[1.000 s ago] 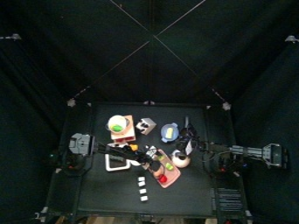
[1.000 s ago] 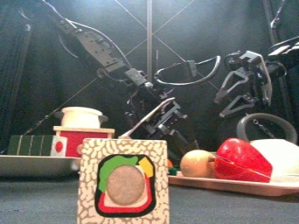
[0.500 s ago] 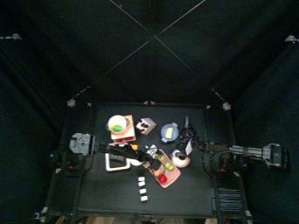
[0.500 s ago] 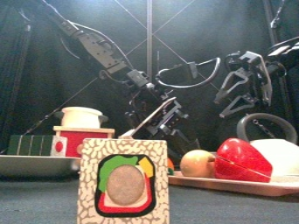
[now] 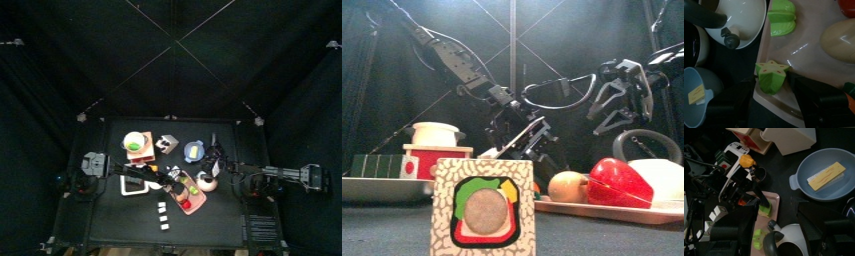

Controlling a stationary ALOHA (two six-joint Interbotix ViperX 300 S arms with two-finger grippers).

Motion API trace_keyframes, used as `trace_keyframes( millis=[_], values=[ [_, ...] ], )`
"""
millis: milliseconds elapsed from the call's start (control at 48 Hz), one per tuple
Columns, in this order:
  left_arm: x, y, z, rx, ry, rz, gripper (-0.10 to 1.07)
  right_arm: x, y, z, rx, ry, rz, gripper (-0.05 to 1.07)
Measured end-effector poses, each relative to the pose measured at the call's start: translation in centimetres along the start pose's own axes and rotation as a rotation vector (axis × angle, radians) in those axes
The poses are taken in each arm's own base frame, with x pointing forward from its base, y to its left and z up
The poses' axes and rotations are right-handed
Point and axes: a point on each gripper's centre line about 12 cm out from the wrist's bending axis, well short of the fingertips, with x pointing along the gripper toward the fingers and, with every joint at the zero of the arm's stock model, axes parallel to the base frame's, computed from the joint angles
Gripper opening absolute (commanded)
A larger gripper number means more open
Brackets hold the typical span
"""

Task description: Grab starfruit top

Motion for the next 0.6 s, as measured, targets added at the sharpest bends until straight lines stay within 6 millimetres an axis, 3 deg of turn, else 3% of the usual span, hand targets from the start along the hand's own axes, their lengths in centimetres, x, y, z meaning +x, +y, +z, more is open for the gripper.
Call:
trace_keyframes(
  millis=[354,604],
  values=[
    [0.0,0.1,0.0,0.001,0.000,0.002,0.63,0.1,0.0,0.0,0.000,0.003,-0.002,0.88],
    [-1.7,1.3,1.1,-0.084,-0.015,0.035,0.60,0.2,-0.2,-0.2,0.000,0.010,-0.007,0.88]
  ],
)
